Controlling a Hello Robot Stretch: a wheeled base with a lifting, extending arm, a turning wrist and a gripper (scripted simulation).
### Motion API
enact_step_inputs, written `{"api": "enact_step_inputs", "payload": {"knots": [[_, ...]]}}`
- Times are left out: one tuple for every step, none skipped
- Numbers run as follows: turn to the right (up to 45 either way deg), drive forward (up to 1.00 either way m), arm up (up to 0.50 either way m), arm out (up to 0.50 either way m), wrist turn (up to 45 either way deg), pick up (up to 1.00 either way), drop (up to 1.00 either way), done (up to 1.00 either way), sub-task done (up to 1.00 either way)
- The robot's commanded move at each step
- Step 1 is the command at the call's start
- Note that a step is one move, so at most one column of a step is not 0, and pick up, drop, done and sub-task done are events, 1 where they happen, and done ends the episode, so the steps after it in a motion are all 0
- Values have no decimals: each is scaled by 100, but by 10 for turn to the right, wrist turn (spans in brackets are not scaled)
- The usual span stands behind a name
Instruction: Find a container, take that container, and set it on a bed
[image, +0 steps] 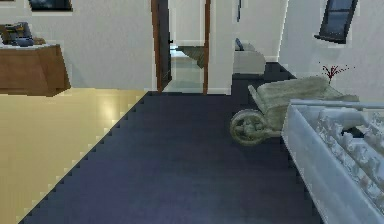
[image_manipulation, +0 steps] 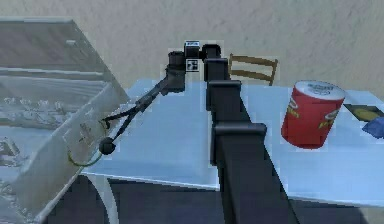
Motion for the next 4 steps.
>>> {"api": "enact_step_inputs", "payload": {"knots": [[0,0,0,0,-120,0,0,0,0],[0,0,0,-38,0,0,0,0,0],[-30,0,0,0,0,0,0,0,0],[-30,0,0,0,0,0,0,0,0]]}}
